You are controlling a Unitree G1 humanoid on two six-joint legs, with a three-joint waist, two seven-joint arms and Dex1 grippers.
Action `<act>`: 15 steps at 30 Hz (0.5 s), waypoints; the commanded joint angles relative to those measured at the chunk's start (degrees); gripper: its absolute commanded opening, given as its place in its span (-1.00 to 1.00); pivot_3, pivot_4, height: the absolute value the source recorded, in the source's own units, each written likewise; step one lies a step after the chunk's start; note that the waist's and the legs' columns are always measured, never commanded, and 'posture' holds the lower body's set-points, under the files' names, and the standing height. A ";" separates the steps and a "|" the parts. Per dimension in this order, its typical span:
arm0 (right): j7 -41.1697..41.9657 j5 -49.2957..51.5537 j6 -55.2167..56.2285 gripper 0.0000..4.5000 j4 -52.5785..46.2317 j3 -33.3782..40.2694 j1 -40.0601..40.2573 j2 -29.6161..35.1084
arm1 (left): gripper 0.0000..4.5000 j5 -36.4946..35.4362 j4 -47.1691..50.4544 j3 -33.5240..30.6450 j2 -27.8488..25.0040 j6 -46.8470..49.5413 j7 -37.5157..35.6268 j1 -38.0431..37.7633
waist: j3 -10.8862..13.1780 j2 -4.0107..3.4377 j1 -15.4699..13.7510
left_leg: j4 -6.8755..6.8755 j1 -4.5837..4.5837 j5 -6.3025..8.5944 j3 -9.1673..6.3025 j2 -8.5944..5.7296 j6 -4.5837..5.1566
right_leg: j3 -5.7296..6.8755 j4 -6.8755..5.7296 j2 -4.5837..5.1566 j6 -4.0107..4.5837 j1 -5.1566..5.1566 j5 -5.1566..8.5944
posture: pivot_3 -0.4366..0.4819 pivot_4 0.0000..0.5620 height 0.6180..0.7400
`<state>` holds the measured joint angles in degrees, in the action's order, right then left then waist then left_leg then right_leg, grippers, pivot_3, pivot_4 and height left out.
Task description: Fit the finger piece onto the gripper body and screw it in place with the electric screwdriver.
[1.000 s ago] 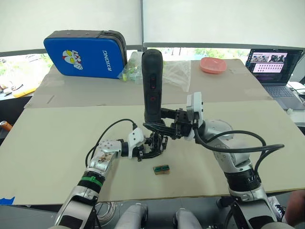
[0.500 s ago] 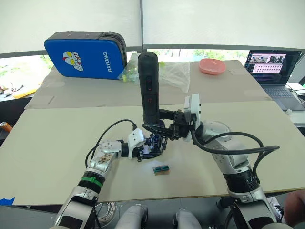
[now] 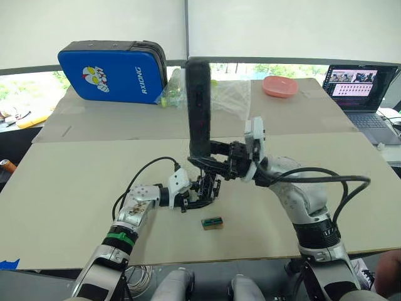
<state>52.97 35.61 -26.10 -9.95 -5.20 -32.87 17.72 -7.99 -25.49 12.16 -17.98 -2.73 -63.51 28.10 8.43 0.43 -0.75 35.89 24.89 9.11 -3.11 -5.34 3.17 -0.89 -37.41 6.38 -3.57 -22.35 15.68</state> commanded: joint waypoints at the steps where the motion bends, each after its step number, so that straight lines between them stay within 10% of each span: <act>1: 3.50 3.38 2.63 -0.15 -4.26 2.96 -2.66 0.70 | 0.02 1.66 -1.04 0.90 -0.04 0.84 1.62 -1.11 | 0.00 0.00 -0.01 | 0.00 0.00 0.00 0.00 0.00 0.00 | 0.00 0.02 0.00 0.00 0.01 0.00 | -0.05 -0.47 1.00; 14: 7.58 4.65 4.05 -0.15 -7.27 5.54 -2.92 3.84 | 0.02 0.63 -0.22 0.44 -0.34 3.18 1.97 -1.74 | 0.00 0.00 0.00 | -0.03 0.01 0.01 0.00 0.00 0.00 | 0.02 0.20 0.04 -0.01 0.05 0.00 | -0.05 -0.47 1.00; 15: 7.49 5.04 4.07 -0.15 -7.74 5.99 -2.97 3.88 | 0.24 0.64 -0.13 0.22 -0.34 2.98 2.43 -1.80 | 0.00 0.00 0.01 | -0.03 0.02 0.01 0.00 0.00 0.00 | 0.02 0.20 0.04 -0.01 0.05 0.00 | -0.05 -0.47 1.00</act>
<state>60.27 37.60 -24.27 -14.29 -2.09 -34.95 21.40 -8.48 -24.41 12.21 -17.96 -1.74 -62.38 27.35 8.43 0.43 -0.74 35.86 24.92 9.11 -3.11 -5.34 3.17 -0.86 -37.21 6.42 -3.58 -22.31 15.68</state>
